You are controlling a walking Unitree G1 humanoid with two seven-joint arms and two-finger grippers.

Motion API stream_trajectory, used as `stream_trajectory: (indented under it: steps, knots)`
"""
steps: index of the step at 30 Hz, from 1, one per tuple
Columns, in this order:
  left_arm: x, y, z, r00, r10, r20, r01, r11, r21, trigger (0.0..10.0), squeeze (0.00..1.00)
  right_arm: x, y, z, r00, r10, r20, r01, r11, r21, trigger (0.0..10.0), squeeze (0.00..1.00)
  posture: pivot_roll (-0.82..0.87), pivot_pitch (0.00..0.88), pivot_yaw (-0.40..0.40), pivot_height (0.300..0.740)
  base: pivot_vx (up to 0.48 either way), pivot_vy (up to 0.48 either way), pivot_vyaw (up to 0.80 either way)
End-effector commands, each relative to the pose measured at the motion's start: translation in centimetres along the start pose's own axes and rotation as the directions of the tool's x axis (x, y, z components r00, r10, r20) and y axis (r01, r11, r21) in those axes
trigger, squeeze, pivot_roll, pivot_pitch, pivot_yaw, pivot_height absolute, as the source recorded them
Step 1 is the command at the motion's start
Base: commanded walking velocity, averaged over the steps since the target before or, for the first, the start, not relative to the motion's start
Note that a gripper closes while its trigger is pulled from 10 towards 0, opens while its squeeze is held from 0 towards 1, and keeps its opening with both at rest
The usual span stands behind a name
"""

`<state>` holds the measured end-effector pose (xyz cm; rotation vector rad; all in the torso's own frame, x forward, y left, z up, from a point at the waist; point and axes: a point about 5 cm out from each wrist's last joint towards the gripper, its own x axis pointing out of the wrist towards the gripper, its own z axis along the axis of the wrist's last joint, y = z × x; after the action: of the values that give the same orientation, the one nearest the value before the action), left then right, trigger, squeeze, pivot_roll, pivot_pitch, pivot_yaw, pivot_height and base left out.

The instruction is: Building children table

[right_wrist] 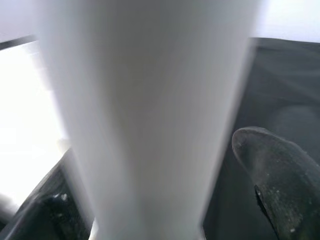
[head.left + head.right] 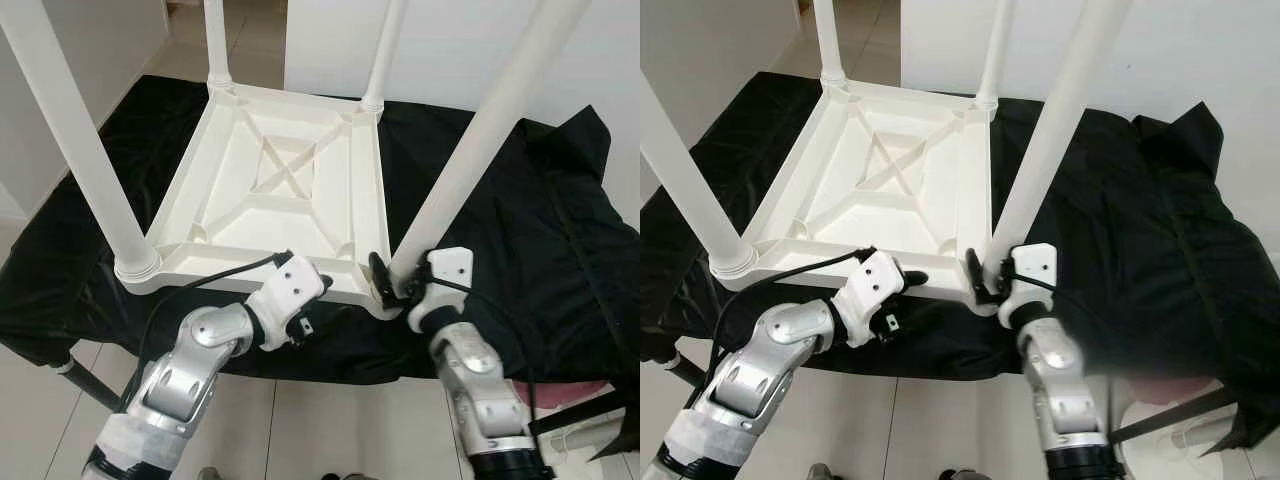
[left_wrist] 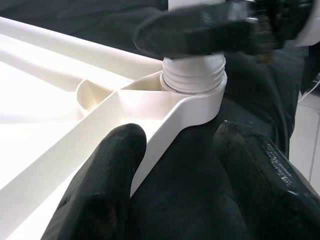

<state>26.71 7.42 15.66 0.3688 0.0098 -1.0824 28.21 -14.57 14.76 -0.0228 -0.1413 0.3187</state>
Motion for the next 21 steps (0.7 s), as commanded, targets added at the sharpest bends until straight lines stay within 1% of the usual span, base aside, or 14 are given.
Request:
stream_trajectory:
  steps: [1, 2, 3, 5, 6, 9, 11, 13, 16, 17, 19, 20, 21]
  knots:
    - [0.1, 0.0, 0.3, 0.996, 0.083, 0.014, -0.083, 0.996, 0.016, 10.0, 0.00, -0.3, -0.1, -0.2, 0.998, 0.067, 0.000, -0.067, 0.998, 0.006, 10.0, 0.00, 0.02, 0.095, -0.086, 0.740, 0.000, 0.000, 0.00]
    - [0.2, -0.5, 0.4, 0.997, 0.068, 0.021, -0.068, 0.997, 0.019, 10.0, 0.00, -0.2, -0.6, -0.2, 0.987, 0.163, -0.009, -0.163, 0.987, -0.016, 10.0, 0.00, 0.02, 0.091, -0.079, 0.740, 0.000, 0.000, 0.00]
    - [0.2, -0.5, 0.4, 0.997, 0.068, 0.021, -0.068, 0.997, 0.019, 10.0, 0.00, -0.2, -0.6, -0.2, 0.987, 0.163, -0.009, -0.163, 0.987, -0.016, 10.0, 0.00, 0.02, 0.091, -0.079, 0.740, 0.000, 0.000, 0.00]
    - [0.4, -1.0, 0.3, 0.998, 0.050, 0.023, -0.051, 0.998, 0.025, 10.0, 0.00, -0.1, -1.1, -0.2, 0.970, 0.241, -0.030, -0.242, 0.969, -0.046, 10.0, 0.00, 0.02, 0.088, -0.077, 0.740, 0.000, 0.000, 0.00]
    - [0.4, -1.1, 0.3, 0.999, 0.045, 0.022, -0.045, 0.999, 0.027, 10.0, 0.00, 0.0, -1.3, -0.3, 0.965, 0.261, -0.038, -0.263, 0.963, -0.061, 10.0, 0.00, 0.02, 0.084, -0.077, 0.740, 0.000, 0.000, 0.00]
    - [0.5, -1.3, 0.3, 0.999, 0.039, 0.024, -0.040, 0.998, 0.041, 10.0, 0.00, 0.3, -1.7, -0.2, 0.959, 0.279, -0.043, -0.281, 0.957, -0.068, 10.0, 0.00, 0.02, 0.082, -0.079, 0.740, 0.000, 0.000, 0.00]
    - [0.7, -1.3, 0.4, 0.999, 0.034, 0.030, -0.036, 0.998, 0.054, 10.0, 0.00, 1.0, -2.2, -0.3, 0.939, 0.337, -0.073, -0.342, 0.936, -0.083, 10.0, 0.00, 0.02, 0.071, -0.078, 0.740, 0.000, 0.000, 0.00]
    - [0.8, -1.1, 0.5, 0.999, 0.034, 0.034, -0.036, 0.997, 0.062, 10.0, 0.00, 1.6, -2.5, -0.4, 0.926, 0.365, -0.097, -0.374, 0.922, -0.099, 10.0, 0.00, 0.02, 0.066, -0.081, 0.740, 0.000, 0.000, 0.00]
    - [0.9, -1.1, 0.6, 0.999, 0.036, 0.035, -0.038, 0.997, 0.067, 10.0, 0.00, 1.9, -2.7, -0.5, 0.917, 0.384, -0.106, -0.394, 0.914, -0.098, 10.0, 0.00, 0.02, 0.066, -0.081, 0.740, 0.000, 0.000, 0.00]
    - [0.9, -1.0, 0.6, 0.999, 0.039, 0.035, -0.041, 0.997, 0.068, 10.0, 0.00, 2.1, -2.8, -0.6, 0.909, 0.404, -0.107, -0.414, 0.905, -0.101, 4.8, 0.00, 0.02, 0.060, -0.084, 0.740, 0.000, 0.000, 0.00]
    - [0.9, -1.0, 0.6, 0.999, 0.040, 0.035, -0.042, 0.997, 0.069, 10.0, 0.00, 2.1, -2.8, -0.6, 0.906, 0.410, -0.107, -0.420, 0.902, -0.101, 4.8, 0.00, 0.02, 0.060, -0.084, 0.740, 0.000, 0.000, 0.00]
    - [0.9, -1.0, 0.6, 0.998, 0.043, 0.036, -0.045, 0.996, 0.071, 10.0, 0.00, 2.2, -2.8, -0.8, 0.899, 0.423, -0.117, -0.434, 0.896, -0.098, 0.0, 0.00, 0.03, 0.050, -0.089, 0.740, 0.000, 0.000, 0.00]
    - [0.9, -1.0, 0.6, 0.998, 0.045, 0.037, -0.047, 0.996, 0.072, 10.0, 0.00, 2.2, -2.9, -1.0, 0.893, 0.432, -0.124, -0.444, 0.891, -0.094, 0.0, 0.00, 0.03, 0.050, -0.089, 0.740, 0.000, 0.000, 0.00]
